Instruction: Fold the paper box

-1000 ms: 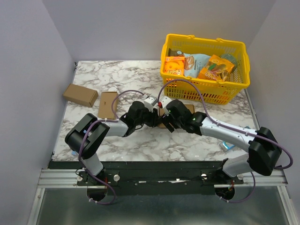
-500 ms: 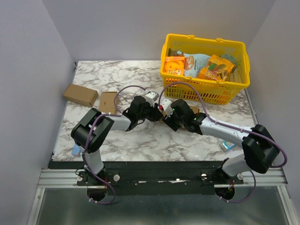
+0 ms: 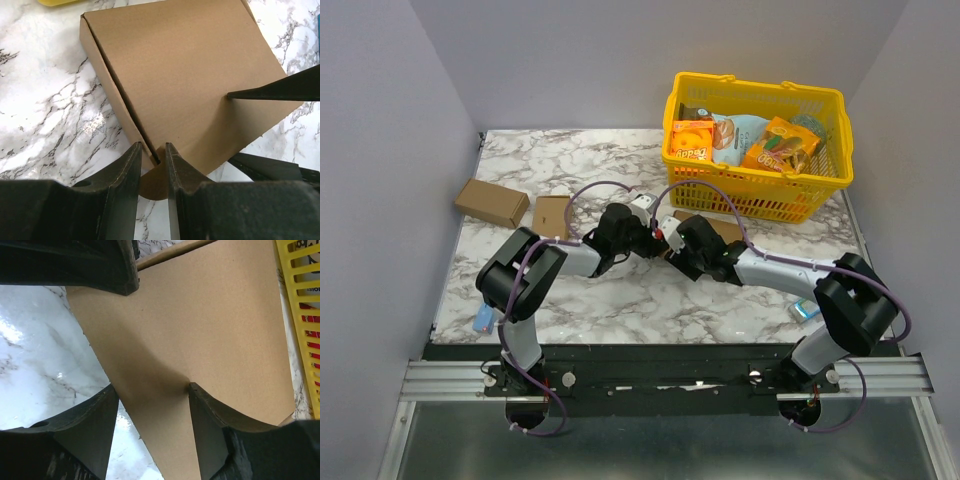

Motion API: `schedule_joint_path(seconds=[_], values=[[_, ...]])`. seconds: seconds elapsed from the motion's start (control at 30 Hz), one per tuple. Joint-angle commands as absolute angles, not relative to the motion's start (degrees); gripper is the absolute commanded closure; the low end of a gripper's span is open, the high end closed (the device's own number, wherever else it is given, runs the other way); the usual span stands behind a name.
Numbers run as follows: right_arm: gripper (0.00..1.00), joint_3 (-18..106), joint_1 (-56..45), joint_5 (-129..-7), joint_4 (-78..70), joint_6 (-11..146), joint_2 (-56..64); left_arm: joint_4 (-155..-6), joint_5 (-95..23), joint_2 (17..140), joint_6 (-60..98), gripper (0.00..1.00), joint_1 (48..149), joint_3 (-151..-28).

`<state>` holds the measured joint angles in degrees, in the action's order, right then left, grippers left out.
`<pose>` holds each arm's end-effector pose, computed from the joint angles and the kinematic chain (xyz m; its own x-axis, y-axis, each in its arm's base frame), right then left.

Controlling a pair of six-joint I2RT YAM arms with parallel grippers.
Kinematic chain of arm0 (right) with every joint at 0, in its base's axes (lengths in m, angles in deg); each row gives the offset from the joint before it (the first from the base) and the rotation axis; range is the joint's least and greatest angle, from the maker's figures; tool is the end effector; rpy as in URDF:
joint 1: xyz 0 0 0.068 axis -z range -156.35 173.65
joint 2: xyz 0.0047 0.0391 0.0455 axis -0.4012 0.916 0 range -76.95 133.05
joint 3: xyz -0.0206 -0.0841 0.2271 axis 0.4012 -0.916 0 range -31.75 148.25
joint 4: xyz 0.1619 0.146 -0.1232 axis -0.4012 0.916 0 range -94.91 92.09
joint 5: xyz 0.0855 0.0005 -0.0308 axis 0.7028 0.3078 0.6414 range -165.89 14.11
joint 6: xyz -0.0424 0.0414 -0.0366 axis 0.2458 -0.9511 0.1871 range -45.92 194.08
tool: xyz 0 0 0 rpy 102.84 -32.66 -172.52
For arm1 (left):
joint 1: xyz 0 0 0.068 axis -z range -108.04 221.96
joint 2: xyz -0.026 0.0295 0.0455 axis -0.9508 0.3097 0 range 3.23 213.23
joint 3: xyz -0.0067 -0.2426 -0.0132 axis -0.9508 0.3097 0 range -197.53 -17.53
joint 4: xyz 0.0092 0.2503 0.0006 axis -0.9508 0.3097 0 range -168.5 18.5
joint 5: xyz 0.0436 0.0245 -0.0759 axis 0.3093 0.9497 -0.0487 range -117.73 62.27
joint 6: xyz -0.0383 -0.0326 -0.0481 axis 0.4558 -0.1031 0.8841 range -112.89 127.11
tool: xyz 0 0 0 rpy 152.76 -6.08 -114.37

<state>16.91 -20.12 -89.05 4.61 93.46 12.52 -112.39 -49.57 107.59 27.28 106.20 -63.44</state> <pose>0.2370 0.2093 0.1402 -0.3357 -0.7690 -0.5441 -0.7208 0.5815 -0.3772 0.2908 -0.2234 0.1194 -0.5989 0.0206 -0.8005 0.6344 0.6222 -0.4587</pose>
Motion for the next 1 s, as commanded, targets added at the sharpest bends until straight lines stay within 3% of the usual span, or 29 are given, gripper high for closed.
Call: schedule_joint_path(seconds=[0.0, 0.13, 0.23, 0.57, 0.97], values=[[0.33, 18.2, -19.7, -89.1, 6.8, 91.9, 11.0, -112.6, -51.3, 109.4, 27.0, 0.67, 105.8, -64.9], [0.22, 20.0, -19.6, -83.8, 11.8, 88.8, 5.0, -112.1, -50.5, 109.5, 26.5, 0.69, 105.7, -65.1], [0.21, 20.1, -19.2, -83.7, 11.9, 87.4, 2.5, -111.7, -50.1, 109.4, 26.3, 0.71, 105.6, -65.3], [0.36, 21.6, -15.0, -82.0, 11.7, 90.2, 8.2, -111.4, -50.2, 109.5, 26.2, 0.72, 105.6, -66.0], [0.35, 20.8, -15.0, -84.0, 11.0, 90.8, 13.4, -110.6, -49.7, 108.9, 25.7, 0.72, 105.5, -66.0]])
